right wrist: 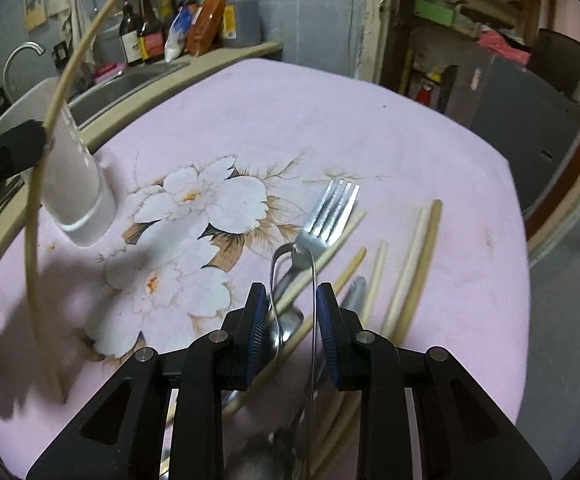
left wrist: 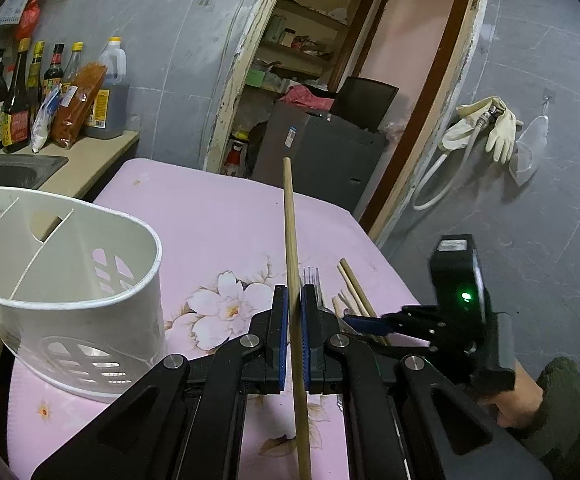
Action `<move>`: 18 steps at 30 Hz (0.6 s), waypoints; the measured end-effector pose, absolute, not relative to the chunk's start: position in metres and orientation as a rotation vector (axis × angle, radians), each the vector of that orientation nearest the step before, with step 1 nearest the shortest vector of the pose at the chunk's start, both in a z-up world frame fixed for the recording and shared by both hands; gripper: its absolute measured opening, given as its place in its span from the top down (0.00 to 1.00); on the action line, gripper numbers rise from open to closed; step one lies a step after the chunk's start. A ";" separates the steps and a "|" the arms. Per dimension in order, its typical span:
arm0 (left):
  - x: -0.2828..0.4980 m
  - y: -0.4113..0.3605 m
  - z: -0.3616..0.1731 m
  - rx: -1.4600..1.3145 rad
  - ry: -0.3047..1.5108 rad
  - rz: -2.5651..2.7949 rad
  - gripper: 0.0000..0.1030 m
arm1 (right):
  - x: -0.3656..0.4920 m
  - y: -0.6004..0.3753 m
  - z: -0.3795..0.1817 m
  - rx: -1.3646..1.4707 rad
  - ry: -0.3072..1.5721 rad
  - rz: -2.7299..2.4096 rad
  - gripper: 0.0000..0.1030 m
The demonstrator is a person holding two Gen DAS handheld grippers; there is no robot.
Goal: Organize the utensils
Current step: 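Carry the chopstick and tongs up over the white utensil holder with both tools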
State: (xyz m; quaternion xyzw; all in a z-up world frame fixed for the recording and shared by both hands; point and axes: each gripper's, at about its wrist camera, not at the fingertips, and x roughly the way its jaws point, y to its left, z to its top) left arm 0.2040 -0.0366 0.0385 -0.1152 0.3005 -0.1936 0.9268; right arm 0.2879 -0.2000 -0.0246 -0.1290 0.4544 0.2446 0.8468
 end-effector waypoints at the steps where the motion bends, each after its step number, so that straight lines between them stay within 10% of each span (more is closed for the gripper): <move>1: 0.204 -0.036 0.039 -0.236 0.617 -0.399 0.96 | 0.291 -0.199 -0.025 -0.271 0.961 0.517 0.76; 18: 0.175 -0.018 0.071 -0.278 0.470 -0.354 0.97 | 0.198 -0.218 0.052 -0.101 0.483 0.446 0.79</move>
